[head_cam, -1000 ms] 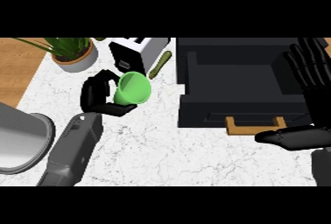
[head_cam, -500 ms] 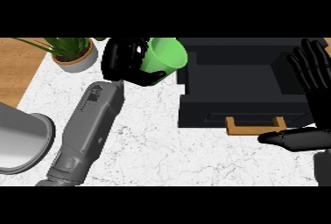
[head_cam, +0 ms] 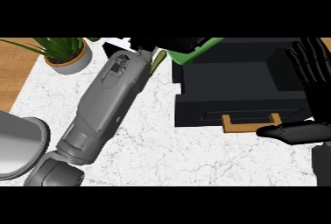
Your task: Pick up the cup, place it into the drawer and close the drawer
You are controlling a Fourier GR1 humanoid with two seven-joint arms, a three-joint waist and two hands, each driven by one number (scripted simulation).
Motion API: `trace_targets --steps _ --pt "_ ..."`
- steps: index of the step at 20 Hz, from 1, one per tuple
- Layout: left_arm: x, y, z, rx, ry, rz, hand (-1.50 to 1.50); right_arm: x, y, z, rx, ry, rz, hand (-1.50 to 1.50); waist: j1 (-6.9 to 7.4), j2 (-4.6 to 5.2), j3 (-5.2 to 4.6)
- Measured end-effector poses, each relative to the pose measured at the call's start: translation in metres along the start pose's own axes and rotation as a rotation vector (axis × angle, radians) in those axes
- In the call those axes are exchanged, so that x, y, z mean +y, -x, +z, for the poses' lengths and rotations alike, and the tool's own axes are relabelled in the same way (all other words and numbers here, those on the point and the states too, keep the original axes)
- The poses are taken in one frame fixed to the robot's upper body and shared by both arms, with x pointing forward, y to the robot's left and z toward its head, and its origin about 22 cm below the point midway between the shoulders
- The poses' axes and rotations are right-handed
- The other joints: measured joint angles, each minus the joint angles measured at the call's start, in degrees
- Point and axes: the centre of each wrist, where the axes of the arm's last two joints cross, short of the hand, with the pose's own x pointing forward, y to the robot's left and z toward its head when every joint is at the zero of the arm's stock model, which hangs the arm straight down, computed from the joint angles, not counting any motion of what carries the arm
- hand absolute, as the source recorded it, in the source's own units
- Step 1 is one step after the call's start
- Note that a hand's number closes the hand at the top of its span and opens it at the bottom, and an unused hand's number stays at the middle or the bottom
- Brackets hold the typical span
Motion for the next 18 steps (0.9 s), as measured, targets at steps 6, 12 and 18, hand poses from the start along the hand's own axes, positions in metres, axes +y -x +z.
trace_targets --steps 6,12,18 --pt "-0.021 -0.003 -0.015 0.132 -0.005 -0.091 1.5 0.005 -0.003 -0.004 -0.021 -0.017 -0.021 -1.5 -1.74 0.52 0.03" --pt "-0.024 0.017 -0.007 0.251 0.041 -0.174 1.5 0.01 -0.003 -0.013 -0.046 -0.061 -0.026 -1.5 -4.4 1.34 0.08" --pt "-0.021 0.036 0.005 0.338 0.113 -0.24 -1.5 0.02 -0.004 -0.02 -0.07 -0.102 -0.043 -1.5 -7.21 2.09 0.1"
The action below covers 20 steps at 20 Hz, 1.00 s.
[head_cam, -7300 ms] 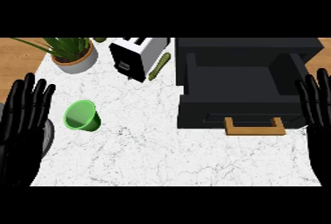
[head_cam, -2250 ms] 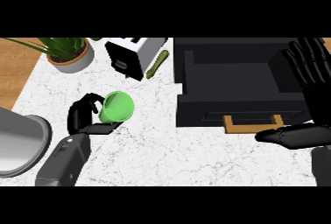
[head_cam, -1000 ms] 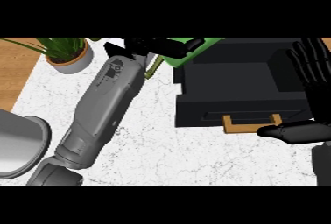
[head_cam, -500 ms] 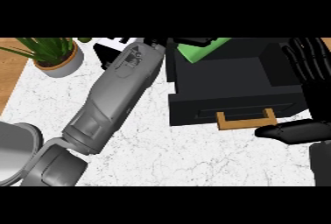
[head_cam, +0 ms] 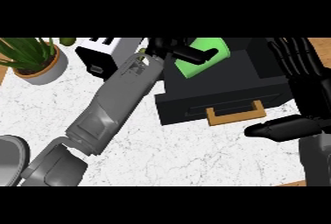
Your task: Pick up the cup, place it into the drawer and close the drawer
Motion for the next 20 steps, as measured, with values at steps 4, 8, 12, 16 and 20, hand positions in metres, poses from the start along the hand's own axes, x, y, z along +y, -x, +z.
trace_targets --steps 4,8,12,16,20 --pt "-0.002 0.003 0.002 0.005 0.015 0.012 -1.5 0.006 -0.003 -0.008 -0.019 -0.034 -0.01 -1.5 -1.72 0.39 -0.02" --pt "-0.002 0.009 0.005 -0.019 -0.003 0.09 -1.5 0.016 -0.003 -0.014 -0.032 -0.129 -0.07 1.5 -2.51 0.59 -0.05" --pt "-0.002 0.007 0.007 -0.078 -0.007 0.204 -1.5 0.031 -0.005 -0.019 -0.05 -0.293 -0.141 1.5 -3.08 0.68 -0.1" --pt "-0.001 0.003 0.006 -0.148 -0.051 0.296 -1.5 0.04 -0.003 -0.018 -0.006 -0.469 -0.156 1.5 -2.34 0.37 -0.15" --pt "-0.001 -0.002 0.004 -0.186 -0.099 0.342 -1.5 0.038 -0.004 -0.011 0.105 -0.639 -0.024 -1.5 -0.62 -0.36 -0.17"
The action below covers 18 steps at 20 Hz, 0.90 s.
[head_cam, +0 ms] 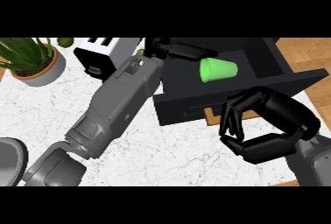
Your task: Pick up the cup, place it into the drawer and close the drawer
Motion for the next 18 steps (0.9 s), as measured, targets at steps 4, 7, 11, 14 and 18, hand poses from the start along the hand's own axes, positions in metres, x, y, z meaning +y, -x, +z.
trace_targets --steps 4,7,11,14,18 --pt "0.001 0.001 0.0 -0.01 -0.042 0.014 -1.5 0.004 0.006 0.01 0.145 -0.046 0.113 -1.5 2.42 -0.54 0.05" --pt "0.004 0.007 0.004 -0.01 -0.061 0.029 -1.5 0.009 0.01 0.012 0.222 -0.036 0.239 -1.5 4.28 -0.81 0.07" --pt "0.009 0.014 0.009 -0.019 -0.072 0.063 -1.5 0.024 0.039 0.011 0.337 -0.001 0.319 -1.5 6.9 -1.1 0.08" --pt "0.014 0.019 0.013 -0.03 -0.076 0.093 -1.5 0.029 0.069 0.008 0.417 -0.007 0.355 -1.5 8.64 -1.26 0.08" --pt "0.027 0.028 0.023 -0.032 -0.082 0.127 -1.5 0.032 0.11 0.003 0.494 -0.053 0.389 1.5 10.59 -1.45 0.09"
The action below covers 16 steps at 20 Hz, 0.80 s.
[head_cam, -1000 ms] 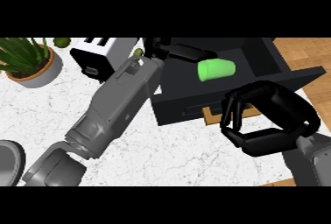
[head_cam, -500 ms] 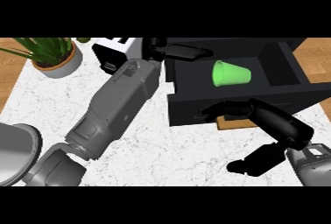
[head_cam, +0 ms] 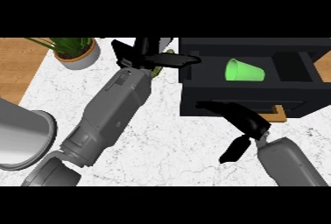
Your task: Pick up the cup, place it into the drawer and close the drawer
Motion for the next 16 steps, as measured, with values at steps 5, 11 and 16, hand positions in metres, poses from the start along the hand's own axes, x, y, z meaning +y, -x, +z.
trace_targets --steps 5,11,16 --pt "0.025 0.008 0.014 -0.007 -0.011 0.024 -1.5 0.009 0.036 -0.028 0.083 -0.006 0.029 1.5 2.29 -0.03 0.04" --pt "0.049 0.003 0.02 -0.009 -0.002 0.036 -1.5 -0.022 0.062 -0.045 0.07 0.105 0.017 1.5 4.46 0.4 0.07" --pt "0.07 0.001 0.028 -0.001 0.014 0.052 -1.5 -0.064 0.072 -0.046 0.066 0.241 -0.016 1.5 6.3 1.08 0.27"
